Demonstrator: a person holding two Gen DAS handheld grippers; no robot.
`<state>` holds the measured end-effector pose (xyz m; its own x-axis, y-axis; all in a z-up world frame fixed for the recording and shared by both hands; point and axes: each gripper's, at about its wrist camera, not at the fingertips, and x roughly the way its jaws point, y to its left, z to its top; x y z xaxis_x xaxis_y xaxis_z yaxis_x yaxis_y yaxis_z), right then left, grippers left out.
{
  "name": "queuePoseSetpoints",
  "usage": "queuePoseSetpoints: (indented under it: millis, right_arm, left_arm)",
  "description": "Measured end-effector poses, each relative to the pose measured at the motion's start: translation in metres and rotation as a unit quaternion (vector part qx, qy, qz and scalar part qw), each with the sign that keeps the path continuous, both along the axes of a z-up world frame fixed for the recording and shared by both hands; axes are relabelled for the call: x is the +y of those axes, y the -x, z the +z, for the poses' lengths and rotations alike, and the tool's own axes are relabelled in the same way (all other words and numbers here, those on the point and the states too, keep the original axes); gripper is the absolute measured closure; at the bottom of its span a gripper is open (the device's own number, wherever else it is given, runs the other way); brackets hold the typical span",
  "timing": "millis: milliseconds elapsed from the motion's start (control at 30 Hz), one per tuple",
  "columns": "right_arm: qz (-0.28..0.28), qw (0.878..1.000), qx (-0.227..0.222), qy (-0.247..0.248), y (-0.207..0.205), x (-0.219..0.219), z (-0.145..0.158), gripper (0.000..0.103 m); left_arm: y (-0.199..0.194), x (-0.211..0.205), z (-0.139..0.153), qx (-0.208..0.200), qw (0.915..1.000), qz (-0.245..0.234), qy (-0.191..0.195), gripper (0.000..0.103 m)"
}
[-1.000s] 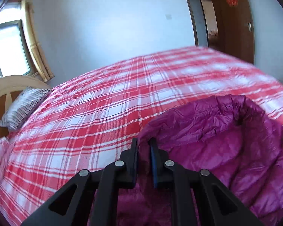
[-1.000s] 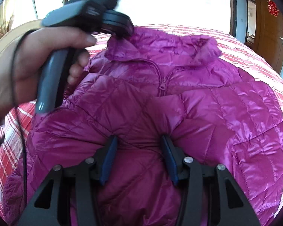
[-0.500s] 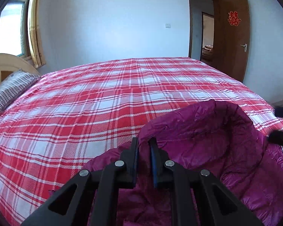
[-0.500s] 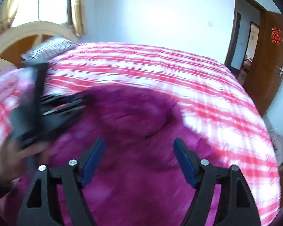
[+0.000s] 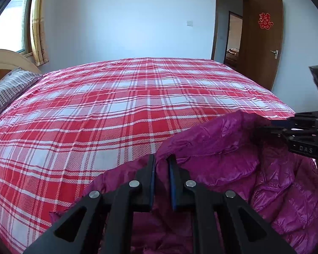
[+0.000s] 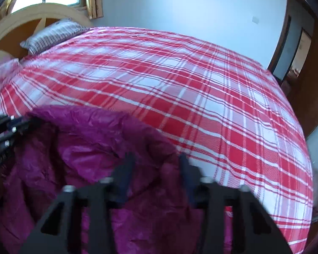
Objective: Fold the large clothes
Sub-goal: 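Grasp the jacket hem with the left gripper while the right gripper grasps the hem too, then lift the hem with both grippers and fold it toward the collar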
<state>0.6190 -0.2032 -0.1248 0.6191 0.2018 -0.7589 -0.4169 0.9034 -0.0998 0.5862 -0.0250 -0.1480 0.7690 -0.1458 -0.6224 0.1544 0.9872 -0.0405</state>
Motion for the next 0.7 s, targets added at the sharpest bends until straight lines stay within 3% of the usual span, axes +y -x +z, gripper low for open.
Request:
queuePoseSetpoints:
  millis: [67,200,333,400,433,467,533,600,700]
  right_arm:
    - [-0.001,1.000,-0.015,0.011,0.009,-0.004,0.002,0.084]
    - [-0.010,0.999,-0.029,0.025,0.019,-0.016,-0.008,0.087]
    - [-0.011,0.998,-0.039,0.043,0.027,-0.020,-0.022,0.087]
    - [-0.010,0.998,-0.038,0.050,0.029,-0.020,-0.030,0.088]
    - [-0.010,0.998,-0.039,0.055,0.031,-0.020,-0.034,0.088]
    - [-0.008,0.998,-0.041,0.057,0.033,-0.020,-0.034,0.088]
    - [-0.006,0.997,-0.050,0.060,0.038,-0.020,-0.035,0.089]
    - [-0.006,0.997,-0.055,0.060,0.041,-0.021,-0.035,0.089]
    - [-0.009,0.996,-0.056,0.062,0.044,-0.023,-0.036,0.089]
  left_arm:
    - [0.001,0.002,-0.001,0.003,0.9999,0.010,0.002,0.091]
    - [0.013,0.006,0.008,0.012,0.9993,0.004,0.036,0.087]
    - [0.038,0.014,0.037,-0.034,0.9959,-0.009,0.084,0.084]
    - [0.042,0.020,0.054,-0.069,0.9924,0.004,0.102,0.070]
    - [0.039,0.019,0.059,-0.077,0.9923,0.011,0.096,0.044]
    - [0.027,0.015,0.063,-0.080,0.9934,0.026,0.078,0.028]
    - [0.005,0.011,0.061,-0.069,0.9952,0.033,0.061,0.028]
    - [-0.025,0.003,0.047,-0.024,0.9988,0.039,0.017,0.028]
    - [-0.040,-0.006,0.016,0.040,0.9986,0.032,-0.011,0.028]
